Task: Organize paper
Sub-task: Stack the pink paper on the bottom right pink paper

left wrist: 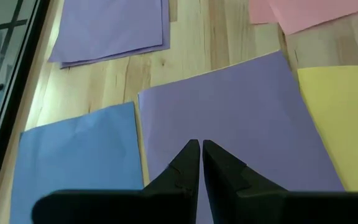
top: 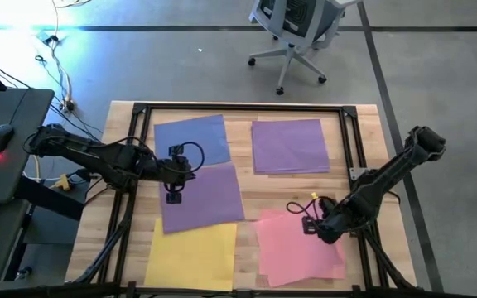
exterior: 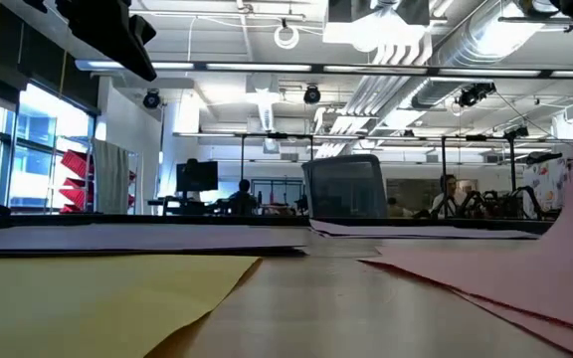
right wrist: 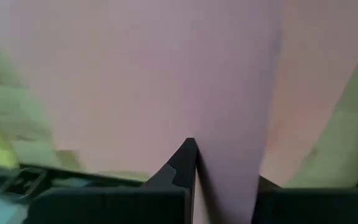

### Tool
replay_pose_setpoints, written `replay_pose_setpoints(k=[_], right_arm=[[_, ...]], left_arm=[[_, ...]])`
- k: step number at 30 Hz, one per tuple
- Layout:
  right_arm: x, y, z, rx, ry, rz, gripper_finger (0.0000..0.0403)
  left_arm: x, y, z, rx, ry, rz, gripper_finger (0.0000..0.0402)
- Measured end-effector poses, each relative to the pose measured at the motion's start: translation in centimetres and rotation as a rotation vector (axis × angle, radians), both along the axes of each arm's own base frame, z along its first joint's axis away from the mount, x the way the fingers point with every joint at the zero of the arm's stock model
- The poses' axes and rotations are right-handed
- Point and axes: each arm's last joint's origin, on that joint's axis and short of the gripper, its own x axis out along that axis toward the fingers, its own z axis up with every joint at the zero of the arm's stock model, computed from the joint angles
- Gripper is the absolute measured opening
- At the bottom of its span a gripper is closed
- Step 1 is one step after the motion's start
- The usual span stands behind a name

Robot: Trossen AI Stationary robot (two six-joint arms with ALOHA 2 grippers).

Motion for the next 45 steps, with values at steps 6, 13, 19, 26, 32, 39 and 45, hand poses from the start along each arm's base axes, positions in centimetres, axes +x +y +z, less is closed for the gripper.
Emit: replay_pose_setpoints(k=[6, 13, 19, 26, 32, 39, 45], right_arm=[[-2.0, -1.5, -0.6, 0.031, 0.065, 0.007, 0.0000], [-2.2, -1.5, -2.6, 0.146, 0.096, 0.007, 0.0000], [-1.8, -2.1, -3.0, 0.179, 0.140, -0.033, 0.0000], [-0.6, -3.7, -2.2, 0.163, 0.051, -0.129, 0.0000], [-0.6, -6.0, -0.6, 0.136, -0.080, -0.230, 0.0000], [-0.5, -7.4, 1.1, 0.064, -0.167, -0.303, 0.0000], [0.3, -6.8, -0.1, 0.066, -0.076, -0.297, 0.0000]], left_arm=[[0.4, -0.1, 0.2, -0.054, -0.053, 0.030, 0.0000], [2.0, -0.5, 0.6, -0.102, -0.173, 0.044, 0.0000], [4.2, -1.1, -0.3, -0.117, -0.208, 0.039, 0.0000], [6.8, -1.9, -2.5, -0.152, -0.175, -0.003, 0.0000], [8.5, -2.6, -4.6, -0.199, -0.124, -0.063, 0.0000], [9.6, -3.1, -6.4, -0.215, -0.068, -0.170, 0.0000], [9.7, -3.2, -6.8, -0.216, -0.050, -0.200, 0.0000]])
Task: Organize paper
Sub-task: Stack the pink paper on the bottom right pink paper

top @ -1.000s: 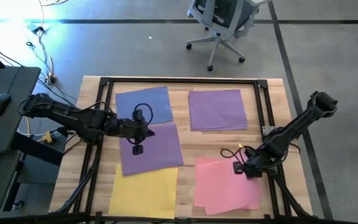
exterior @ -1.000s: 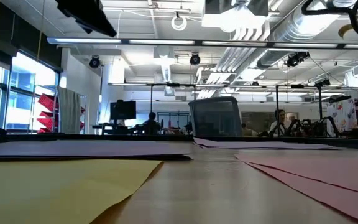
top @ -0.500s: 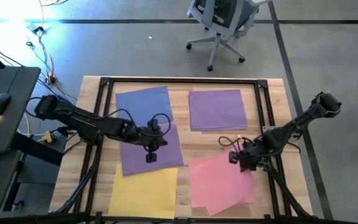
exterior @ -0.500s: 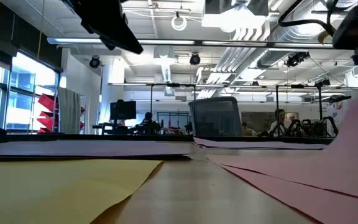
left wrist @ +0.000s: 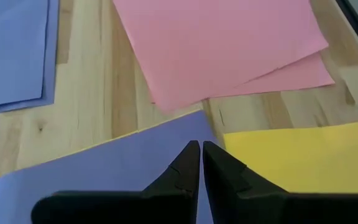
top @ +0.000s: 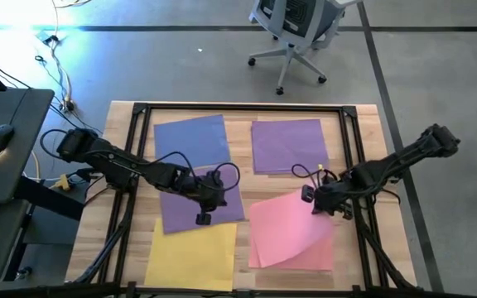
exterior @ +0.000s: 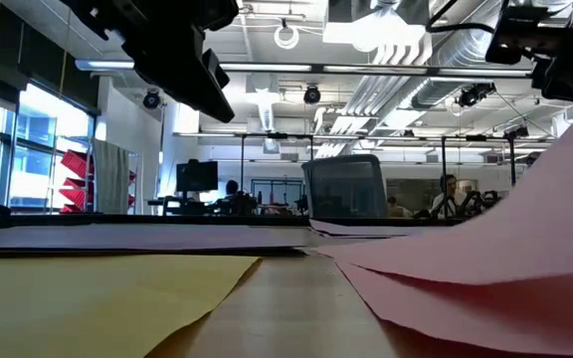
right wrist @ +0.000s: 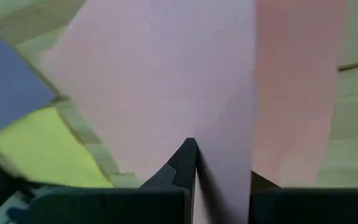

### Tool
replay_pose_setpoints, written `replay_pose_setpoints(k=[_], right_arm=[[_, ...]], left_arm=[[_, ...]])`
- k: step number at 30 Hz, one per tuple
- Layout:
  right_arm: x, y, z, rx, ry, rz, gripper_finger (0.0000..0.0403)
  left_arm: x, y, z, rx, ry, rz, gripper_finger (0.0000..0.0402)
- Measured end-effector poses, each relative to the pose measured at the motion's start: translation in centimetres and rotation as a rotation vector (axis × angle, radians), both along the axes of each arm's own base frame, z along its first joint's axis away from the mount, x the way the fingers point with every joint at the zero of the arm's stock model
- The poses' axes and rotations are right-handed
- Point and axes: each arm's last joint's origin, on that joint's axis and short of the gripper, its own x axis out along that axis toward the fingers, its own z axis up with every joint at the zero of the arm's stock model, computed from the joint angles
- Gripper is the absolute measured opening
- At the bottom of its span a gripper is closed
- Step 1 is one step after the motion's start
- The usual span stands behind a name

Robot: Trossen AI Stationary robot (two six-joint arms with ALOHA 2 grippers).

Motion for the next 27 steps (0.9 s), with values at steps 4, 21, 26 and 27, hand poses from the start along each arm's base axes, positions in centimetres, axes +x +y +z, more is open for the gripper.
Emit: replay_pose_setpoints(k=[4, 21, 26, 27], right_arm=[[0.9, 0.4, -0.9, -0.007, 0.021, -0.003, 0.0000], [1.9, 2.7, -2.6, 0.069, 0.074, 0.073, 0.0000], [1.2, 2.5, -2.8, 0.042, 0.146, 0.088, 0.0004], [1.0, 2.5, -2.8, 0.043, 0.168, 0.093, 0.0008]], left_arm=[[0.1, 0.2, 0.1, 0.019, -0.016, -0.015, 0.0000], [0.2, 0.2, 0.1, 0.003, -0.019, 0.001, 0.0000], [0.2, 0.2, 0.2, -0.024, -0.022, 0.026, 0.0000], [0.2, 0.2, 0.2, -0.028, -0.025, 0.028, 0.0000]])
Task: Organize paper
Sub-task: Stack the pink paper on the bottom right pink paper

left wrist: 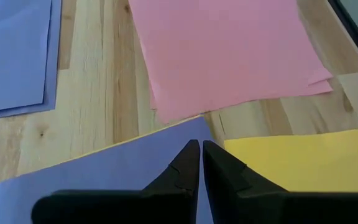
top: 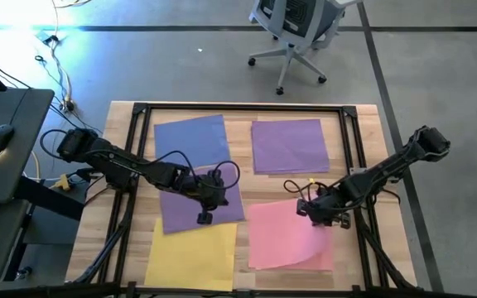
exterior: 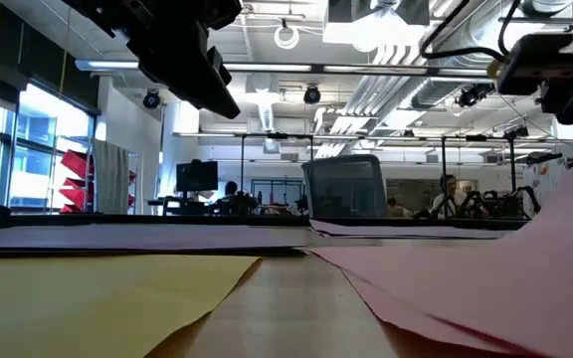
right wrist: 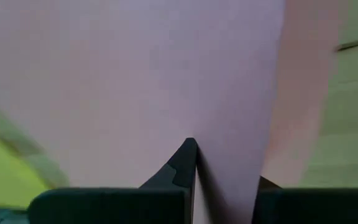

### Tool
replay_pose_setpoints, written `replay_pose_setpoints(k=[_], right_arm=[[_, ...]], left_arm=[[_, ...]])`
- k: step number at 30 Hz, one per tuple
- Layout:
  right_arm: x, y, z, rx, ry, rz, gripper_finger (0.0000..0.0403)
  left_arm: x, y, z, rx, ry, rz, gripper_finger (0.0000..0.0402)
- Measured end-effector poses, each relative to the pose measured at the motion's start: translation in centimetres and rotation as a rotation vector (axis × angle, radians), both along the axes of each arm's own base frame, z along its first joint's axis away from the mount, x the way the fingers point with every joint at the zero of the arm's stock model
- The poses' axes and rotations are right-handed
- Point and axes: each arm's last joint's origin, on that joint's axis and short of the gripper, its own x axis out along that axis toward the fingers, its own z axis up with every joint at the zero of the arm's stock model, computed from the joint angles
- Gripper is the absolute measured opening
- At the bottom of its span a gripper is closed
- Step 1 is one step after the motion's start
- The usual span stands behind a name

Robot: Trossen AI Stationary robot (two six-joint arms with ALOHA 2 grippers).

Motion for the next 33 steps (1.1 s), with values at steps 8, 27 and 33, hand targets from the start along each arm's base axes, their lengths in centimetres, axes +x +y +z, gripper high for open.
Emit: replay_pose_setpoints(k=[8, 27, 33], right_arm=[[-1.7, 0.7, -0.2, 0.031, 0.160, 0.052, 0.0109], [-1.2, 3.9, -1.9, 0.034, 0.059, 0.269, 0.0213], [-2.2, 4.8, -1.0, -0.053, -0.052, 0.250, 0.0214]], left_arm=[[0.6, -0.3, 0.0, -0.036, -0.041, -0.029, 0.0000], [3.9, -2.7, -8.7, -0.243, 0.112, 0.002, 0.0000], [3.8, -3.4, -9.1, -0.227, 0.121, -0.018, 0.0000]])
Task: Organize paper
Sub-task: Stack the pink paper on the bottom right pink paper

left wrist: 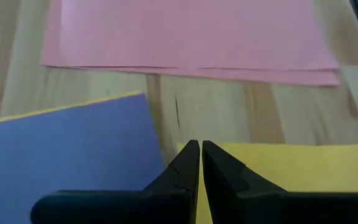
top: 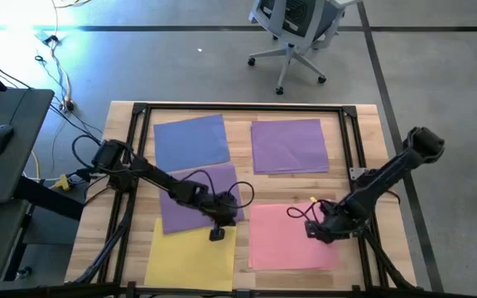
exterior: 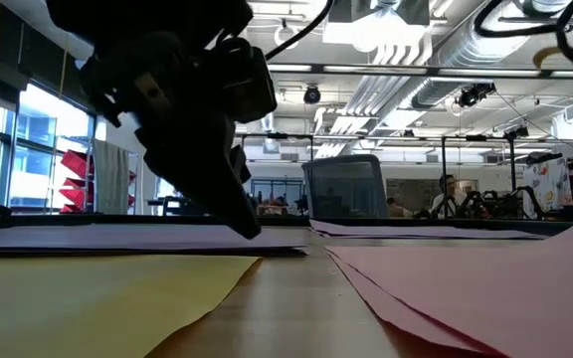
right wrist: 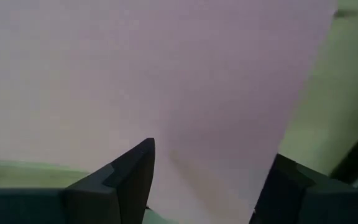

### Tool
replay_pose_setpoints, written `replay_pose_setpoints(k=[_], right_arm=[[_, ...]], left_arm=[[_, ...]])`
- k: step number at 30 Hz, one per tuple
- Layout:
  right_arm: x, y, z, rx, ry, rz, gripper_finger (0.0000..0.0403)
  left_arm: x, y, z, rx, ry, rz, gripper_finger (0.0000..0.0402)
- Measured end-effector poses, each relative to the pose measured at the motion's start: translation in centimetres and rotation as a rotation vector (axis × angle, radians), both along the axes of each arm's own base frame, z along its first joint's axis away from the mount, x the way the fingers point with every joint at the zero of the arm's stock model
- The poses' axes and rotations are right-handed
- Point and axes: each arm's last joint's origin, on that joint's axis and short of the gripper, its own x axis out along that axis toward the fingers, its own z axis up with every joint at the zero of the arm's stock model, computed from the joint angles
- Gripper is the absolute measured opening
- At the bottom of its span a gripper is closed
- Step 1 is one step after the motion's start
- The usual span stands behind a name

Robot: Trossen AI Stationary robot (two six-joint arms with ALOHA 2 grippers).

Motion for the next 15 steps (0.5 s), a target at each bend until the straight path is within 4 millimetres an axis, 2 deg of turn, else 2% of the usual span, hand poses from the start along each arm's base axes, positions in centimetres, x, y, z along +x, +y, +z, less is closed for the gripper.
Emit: replay_pose_setpoints(k=[9, 15], right_arm=[[0.0, 0.1, -0.4, -0.069, -0.027, -0.019, 0.0214], [-0.2, 0.1, -0.4, -0.050, -0.029, 0.146, 0.0214]], left_arm=[[0.7, -1.1, 1.4, -0.012, -0.048, -0.009, 0.0000], [1.0, -1.1, 0.2, -0.008, -0.016, -0.002, 0.0000]])
